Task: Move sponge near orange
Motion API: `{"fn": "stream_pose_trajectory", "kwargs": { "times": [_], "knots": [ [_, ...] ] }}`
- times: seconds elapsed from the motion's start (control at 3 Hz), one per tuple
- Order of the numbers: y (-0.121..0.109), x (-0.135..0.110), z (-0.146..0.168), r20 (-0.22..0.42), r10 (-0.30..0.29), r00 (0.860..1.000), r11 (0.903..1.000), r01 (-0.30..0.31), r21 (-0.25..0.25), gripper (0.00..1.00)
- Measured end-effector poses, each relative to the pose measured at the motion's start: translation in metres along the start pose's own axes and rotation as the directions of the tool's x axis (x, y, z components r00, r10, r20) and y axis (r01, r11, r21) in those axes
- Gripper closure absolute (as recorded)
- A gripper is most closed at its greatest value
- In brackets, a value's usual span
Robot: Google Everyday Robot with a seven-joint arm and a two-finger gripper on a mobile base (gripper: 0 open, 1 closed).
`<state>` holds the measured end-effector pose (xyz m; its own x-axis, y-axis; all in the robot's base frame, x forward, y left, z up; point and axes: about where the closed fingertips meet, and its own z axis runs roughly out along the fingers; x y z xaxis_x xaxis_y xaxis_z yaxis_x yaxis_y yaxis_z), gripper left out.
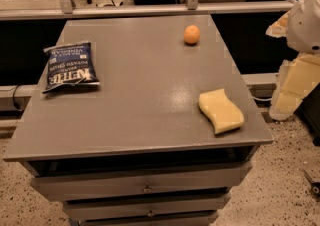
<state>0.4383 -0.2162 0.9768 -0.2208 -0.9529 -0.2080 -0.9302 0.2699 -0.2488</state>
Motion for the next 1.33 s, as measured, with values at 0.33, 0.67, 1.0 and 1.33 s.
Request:
{"fn": "stream_pose_trajectory", "kwargs": {
  "times": [0.33, 0.67, 1.0, 1.33],
  "knots": [
    [0.000, 0.000, 0.000, 0.000, 0.000, 1.000, 1.0000, 0.000, 0.000, 0.00],
    [0.000, 0.000, 0.018, 0.012, 0.043, 0.999, 0.9990, -0.043, -0.007, 0.00],
    [0.003, -0.001, 0.047, 0.024, 0.121, 0.992, 0.9924, -0.121, -0.022, 0.00],
    [0.014, -0.015, 0.082, 0.049, 0.238, 0.970, 0.9701, -0.236, -0.058, 0.00]
  ]
}}
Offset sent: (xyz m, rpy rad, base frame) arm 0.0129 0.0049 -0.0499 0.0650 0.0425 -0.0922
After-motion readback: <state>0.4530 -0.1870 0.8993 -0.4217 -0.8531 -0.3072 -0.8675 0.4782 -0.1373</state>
